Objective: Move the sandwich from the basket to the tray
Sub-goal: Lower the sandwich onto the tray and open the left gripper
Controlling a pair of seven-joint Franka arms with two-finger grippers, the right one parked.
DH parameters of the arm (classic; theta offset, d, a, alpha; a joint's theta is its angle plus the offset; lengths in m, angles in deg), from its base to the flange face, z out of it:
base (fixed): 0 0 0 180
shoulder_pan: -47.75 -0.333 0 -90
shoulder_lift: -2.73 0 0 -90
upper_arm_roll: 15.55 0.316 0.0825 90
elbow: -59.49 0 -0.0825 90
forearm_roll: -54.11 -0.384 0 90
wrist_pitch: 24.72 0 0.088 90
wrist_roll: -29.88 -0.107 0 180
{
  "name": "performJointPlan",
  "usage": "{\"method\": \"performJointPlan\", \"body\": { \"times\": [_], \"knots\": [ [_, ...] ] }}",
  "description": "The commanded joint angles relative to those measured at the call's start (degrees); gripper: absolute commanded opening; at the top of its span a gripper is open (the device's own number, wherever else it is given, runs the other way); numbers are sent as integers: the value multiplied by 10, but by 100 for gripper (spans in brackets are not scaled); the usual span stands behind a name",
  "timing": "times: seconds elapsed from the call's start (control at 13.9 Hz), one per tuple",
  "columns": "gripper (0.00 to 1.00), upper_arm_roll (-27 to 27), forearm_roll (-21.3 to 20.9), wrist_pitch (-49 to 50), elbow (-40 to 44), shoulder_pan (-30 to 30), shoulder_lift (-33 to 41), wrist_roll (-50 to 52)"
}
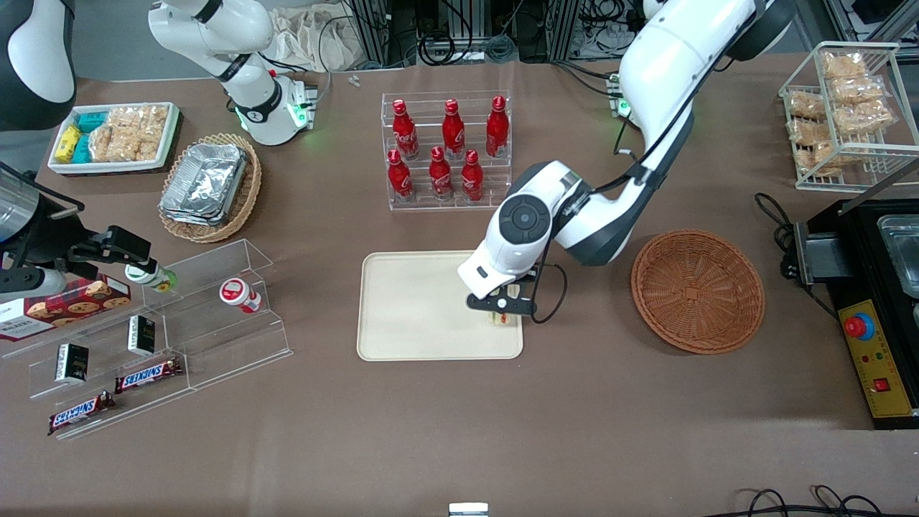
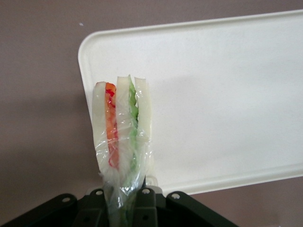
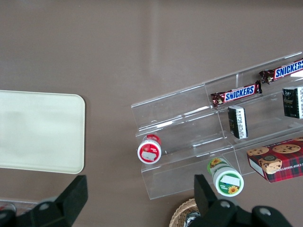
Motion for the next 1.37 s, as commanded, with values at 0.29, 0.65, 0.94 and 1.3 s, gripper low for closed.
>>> {"method": "performJointPlan", "body": {
  "times": [0.29, 0.65, 0.94, 1.3],
  "knots": [
    [50, 20, -14, -23, 21, 9, -55, 14],
    [99, 21, -12, 19, 21, -1, -20, 36],
    [99, 21, -9, 175, 21, -38, 87, -51],
    [98, 21, -4, 283, 20, -145, 211, -201]
  ]
}}
